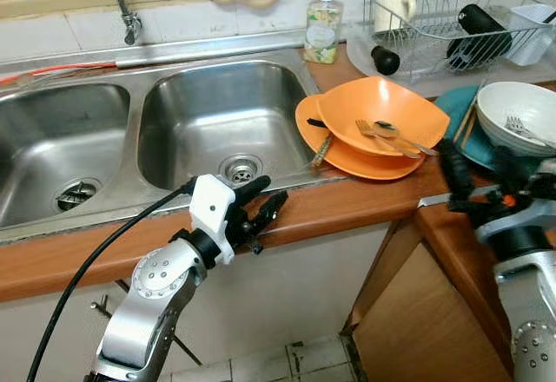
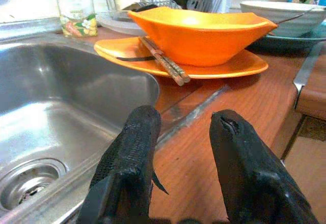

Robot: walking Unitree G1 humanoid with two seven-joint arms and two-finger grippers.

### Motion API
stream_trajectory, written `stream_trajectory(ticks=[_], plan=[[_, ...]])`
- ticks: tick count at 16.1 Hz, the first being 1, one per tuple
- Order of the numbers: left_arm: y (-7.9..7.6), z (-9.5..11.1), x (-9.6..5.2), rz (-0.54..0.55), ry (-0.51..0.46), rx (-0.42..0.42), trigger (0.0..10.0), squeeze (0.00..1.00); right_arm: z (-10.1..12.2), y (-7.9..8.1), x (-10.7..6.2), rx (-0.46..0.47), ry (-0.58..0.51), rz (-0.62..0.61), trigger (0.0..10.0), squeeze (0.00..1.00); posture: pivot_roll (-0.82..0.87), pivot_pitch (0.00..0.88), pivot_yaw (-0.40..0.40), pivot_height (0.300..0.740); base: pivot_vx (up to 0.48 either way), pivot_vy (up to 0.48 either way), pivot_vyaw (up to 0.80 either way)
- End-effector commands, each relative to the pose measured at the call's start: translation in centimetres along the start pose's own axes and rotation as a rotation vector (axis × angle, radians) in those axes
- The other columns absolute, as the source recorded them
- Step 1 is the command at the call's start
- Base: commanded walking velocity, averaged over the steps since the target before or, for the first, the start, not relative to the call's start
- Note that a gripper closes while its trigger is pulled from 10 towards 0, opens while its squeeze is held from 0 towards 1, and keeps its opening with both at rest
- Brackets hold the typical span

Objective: Kitchen organization

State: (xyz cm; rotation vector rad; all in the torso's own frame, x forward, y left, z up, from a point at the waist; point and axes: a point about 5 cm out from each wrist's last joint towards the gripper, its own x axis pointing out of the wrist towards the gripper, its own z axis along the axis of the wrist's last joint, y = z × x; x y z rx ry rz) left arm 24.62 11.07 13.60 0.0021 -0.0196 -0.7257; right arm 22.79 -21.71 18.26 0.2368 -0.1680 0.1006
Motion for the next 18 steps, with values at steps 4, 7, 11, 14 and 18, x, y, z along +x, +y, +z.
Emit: stream_trajectory(ticks=[4,7,11,14,18], plan=[[0.1,0.6,0.2,-0.031,-0.003,0.026,10.0,0.0,0.0,-0.1,0.7,-0.053,0.043,0.03,10.0,0.0,-0.14,0.0,0.062,0.74,0.0,0.0,0.0],[0.1,0.7,0.2,-0.034,0.0,0.03,10.0,0.0,-0.1,-0.5,1.1,-0.05,0.052,0.028,2.9,0.0,-0.14,0.0,0.058,0.74,0.0,0.0,0.0],[-0.1,0.6,0.1,-0.042,0.006,0.035,10.0,0.0,-0.7,-0.4,2.3,-0.042,0.097,0.082,0.0,0.0,-0.13,0.0,0.047,0.74,0.0,0.0,0.0],[-0.1,0.5,-0.1,-0.04,0.008,0.038,10.0,0.0,-1.0,-0.6,3.0,-0.052,0.112,0.101,0.0,0.0,-0.12,0.0,0.035,0.74,0.0,0.0,0.0],[-0.2,0.4,-0.2,-0.03,0.009,0.04,10.0,0.0,-1.2,-0.8,3.5,-0.058,0.126,0.12,0.0,0.0,-0.11,0.0,0.022,0.74,0.0,0.0,0.0]])
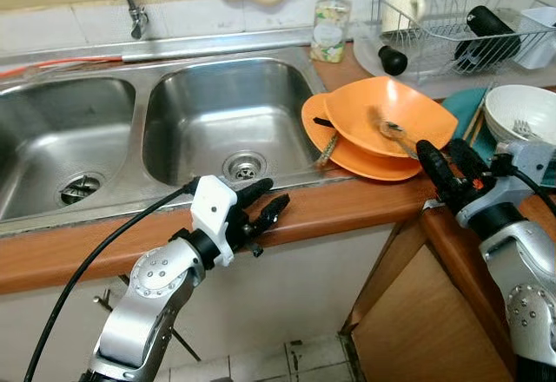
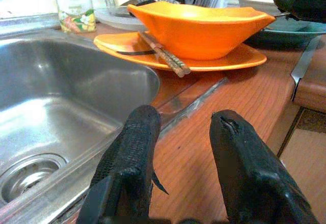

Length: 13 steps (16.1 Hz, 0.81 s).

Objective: Kitchen organization

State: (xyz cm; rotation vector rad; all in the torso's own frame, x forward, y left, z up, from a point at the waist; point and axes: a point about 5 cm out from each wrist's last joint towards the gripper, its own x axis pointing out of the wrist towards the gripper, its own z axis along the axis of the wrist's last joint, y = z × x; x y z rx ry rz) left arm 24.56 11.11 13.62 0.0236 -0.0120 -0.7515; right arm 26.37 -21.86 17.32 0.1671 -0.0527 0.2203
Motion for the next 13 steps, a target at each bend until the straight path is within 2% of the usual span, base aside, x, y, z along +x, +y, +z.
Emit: stream_trajectory(ticks=[1,13], plan=[[-0.18,0.37,-0.12,-0.003,-0.005,0.024,10.0,0.0,0.2,-0.02,0.27,-0.006,-0.005,0.013,0.0,0.0,-0.11,0.0,0.021,0.74,0.0,0.0,0.0],[-0.02,0.48,-0.12,-0.003,-0.005,0.031,10.0,0.0,0.49,-0.46,0.71,-0.01,-0.018,-0.011,0.0,0.0,-0.12,0.0,0.024,0.74,0.0,0.0,0.0]])
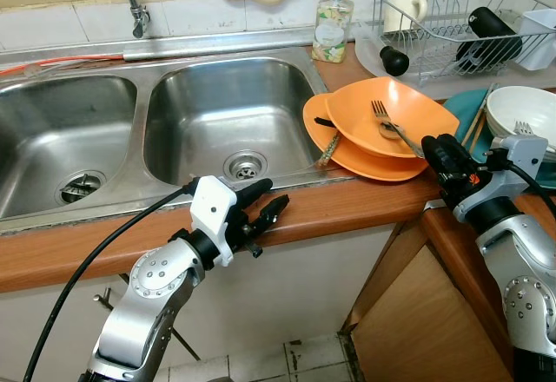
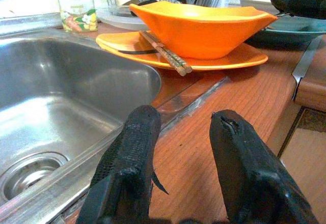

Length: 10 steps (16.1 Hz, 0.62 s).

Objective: Kitchen organization

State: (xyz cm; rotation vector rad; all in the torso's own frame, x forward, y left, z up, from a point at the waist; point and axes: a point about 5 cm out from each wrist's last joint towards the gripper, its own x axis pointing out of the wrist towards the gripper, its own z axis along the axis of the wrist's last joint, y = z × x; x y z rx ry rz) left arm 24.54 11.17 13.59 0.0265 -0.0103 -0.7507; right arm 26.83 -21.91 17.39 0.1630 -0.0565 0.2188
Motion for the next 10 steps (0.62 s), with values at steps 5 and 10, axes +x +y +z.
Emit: stream_trajectory(ticks=[5,10], plan=[[0.0,0.6,0.0,-0.015,0.001,0.056,10.0,0.0,1.6,-1.1,0.2,-0.071,-0.036,-0.059,0.0,0.0,-0.12,0.0,0.032,0.74,0.0,0.0,0.0],[0.7,1.3,0.5,0.002,0.005,0.167,10.0,0.0,3.9,-1.1,0.7,-0.146,-0.1,-0.061,0.0,0.0,-0.12,0.0,0.038,0.74,0.0,0.0,0.0]])
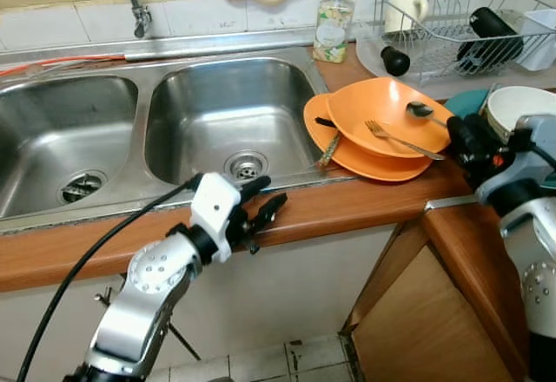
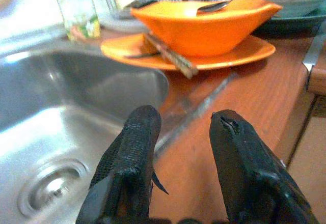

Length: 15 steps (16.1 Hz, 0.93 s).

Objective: Kitchen organization

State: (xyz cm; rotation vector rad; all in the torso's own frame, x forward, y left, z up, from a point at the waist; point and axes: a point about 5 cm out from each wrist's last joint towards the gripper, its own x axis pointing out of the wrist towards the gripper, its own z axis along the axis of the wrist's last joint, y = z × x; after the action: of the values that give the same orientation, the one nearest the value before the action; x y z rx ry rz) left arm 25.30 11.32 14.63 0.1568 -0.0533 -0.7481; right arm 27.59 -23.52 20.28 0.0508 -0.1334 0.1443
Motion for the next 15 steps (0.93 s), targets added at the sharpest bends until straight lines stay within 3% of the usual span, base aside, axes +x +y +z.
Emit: stream_trajectory(ticks=[1,3,7,9,15], plan=[[0.2,0.3,0.1,0.002,-0.001,0.048,10.0,0.0,1.0,0.1,0.1,-0.028,-0.036,0.005,0.0,0.0,-0.12,0.0,0.038,0.74,0.0,0.0,0.0],[1.0,2.0,0.7,0.018,-0.034,0.198,10.0,0.0,2.8,1.2,0.8,-0.022,-0.094,0.056,0.0,0.0,-0.12,0.0,0.04,0.74,0.0,0.0,0.0],[1.9,3.7,2.1,-0.027,-0.039,0.438,10.0,0.0,3.7,4.2,1.3,-0.035,-0.073,0.222,0.0,0.0,-0.11,0.0,0.042,0.74,0.0,0.0,0.0],[2.7,5.3,3.1,0.029,-0.122,0.58,10.0,0.0,3.9,6.0,1.4,-0.022,-0.069,0.304,0.0,0.0,-0.12,0.0,0.045,0.74,0.0,0.0,0.0],[2.9,5.6,4.7,0.001,-0.149,0.724,10.0,0.0,3.5,10.1,0.8,-0.002,0.0,0.524,0.0,0.0,-0.12,0.0,0.039,0.74,0.0,0.0,0.0]])
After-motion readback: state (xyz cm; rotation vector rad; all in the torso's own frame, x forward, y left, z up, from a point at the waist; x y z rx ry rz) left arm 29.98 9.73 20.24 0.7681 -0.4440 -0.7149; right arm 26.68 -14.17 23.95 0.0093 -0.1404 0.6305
